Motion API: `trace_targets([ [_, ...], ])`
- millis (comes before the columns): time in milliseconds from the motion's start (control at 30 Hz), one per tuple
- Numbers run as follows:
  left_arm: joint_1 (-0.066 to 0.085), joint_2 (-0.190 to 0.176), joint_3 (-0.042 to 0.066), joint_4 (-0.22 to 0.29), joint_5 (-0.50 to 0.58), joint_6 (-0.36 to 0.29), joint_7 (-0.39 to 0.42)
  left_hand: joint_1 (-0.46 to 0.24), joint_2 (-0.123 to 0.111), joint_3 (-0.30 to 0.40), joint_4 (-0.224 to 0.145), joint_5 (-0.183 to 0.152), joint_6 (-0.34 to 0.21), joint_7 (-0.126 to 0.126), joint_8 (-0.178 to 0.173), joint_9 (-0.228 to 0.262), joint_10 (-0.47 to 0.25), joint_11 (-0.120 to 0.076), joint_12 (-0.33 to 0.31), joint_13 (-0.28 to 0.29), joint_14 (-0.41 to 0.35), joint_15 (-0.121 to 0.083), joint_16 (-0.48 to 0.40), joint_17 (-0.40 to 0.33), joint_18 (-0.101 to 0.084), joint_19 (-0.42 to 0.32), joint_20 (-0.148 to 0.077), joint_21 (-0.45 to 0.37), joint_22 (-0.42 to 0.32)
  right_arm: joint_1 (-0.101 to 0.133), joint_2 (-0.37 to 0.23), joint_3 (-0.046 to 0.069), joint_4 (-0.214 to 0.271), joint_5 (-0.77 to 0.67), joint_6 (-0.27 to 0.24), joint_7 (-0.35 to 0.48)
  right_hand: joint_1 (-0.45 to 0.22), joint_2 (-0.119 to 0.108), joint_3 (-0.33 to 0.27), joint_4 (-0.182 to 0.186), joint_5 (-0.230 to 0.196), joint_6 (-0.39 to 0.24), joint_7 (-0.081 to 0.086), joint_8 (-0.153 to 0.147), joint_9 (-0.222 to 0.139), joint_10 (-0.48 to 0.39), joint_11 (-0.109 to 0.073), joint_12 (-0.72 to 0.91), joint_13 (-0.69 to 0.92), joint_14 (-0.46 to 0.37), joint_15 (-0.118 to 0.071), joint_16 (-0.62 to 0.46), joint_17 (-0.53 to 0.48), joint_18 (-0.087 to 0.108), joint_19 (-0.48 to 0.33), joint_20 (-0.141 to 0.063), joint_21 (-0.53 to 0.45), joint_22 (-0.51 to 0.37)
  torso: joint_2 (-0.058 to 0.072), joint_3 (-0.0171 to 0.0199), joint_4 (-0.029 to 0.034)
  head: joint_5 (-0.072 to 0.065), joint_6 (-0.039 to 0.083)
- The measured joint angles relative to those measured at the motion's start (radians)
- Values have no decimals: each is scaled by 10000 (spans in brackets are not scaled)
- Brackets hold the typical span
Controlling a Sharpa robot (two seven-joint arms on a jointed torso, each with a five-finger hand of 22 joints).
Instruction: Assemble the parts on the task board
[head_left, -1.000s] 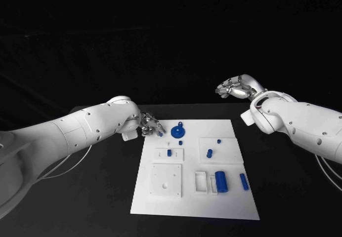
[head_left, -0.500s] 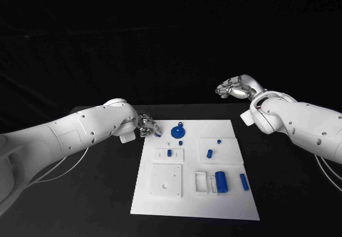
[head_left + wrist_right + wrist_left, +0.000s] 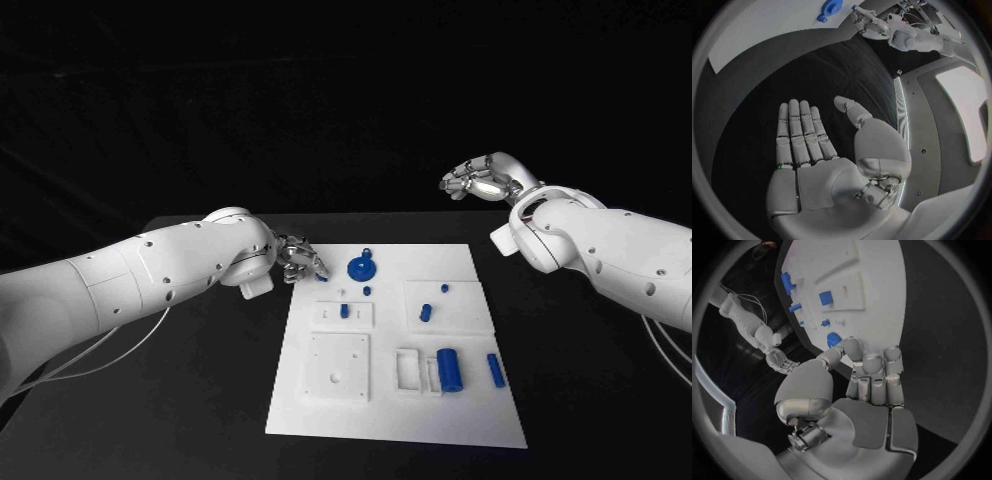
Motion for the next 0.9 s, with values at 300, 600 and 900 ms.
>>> trace_targets([
  [300, 5, -506, 0, 1280, -173, -191, -114, -54, -54, 29, 25, 0, 17, 15, 93, 0, 97, -95, 84, 81, 100, -39, 152, 80, 6, 119, -50, 84, 33, -1, -31, -2, -16, 11, 52, -65, 0, 0, 0, 0, 87, -36, 35, 0, -7, 0, 0, -40, -2, 0, 0, 0, -18, 0, -37, -34, 0, -1, -34, -6, 47, 18, -16],
  [600, 2, -940, -46, 2231, -821, -543, -192, -145, -146, 69, 65, 99, 20, 13, 252, 0, 115, -111, 212, 150, 144, -71, 266, 138, 10, 155, -87, 84, 59, -58, -13, -1, -42, 16, 113, -84, 0, 0, -14, 69, 213, -36, 35, 0, -19, -3, 3, -40, -8, -37, 37, 0, -45, -1, -72, -1, 0, 0, -36, -6, 62, 47, -36],
  [900, -28, -1232, -217, 2867, -1433, -1017, -186, -207, -208, 96, 87, 212, 42, -7, 349, 0, 148, -143, 264, 191, 173, -73, 304, 164, 12, 213, -99, 156, 76, -114, -27, -2, -29, 16, 157, -86, 0, 0, 41, 123, 530, -35, 34, 0, -30, -37, 37, -40, -8, -37, 37, 0, -69, 0, -72, -1, 0, 21, -23, -4, 62, 67, -68],
])
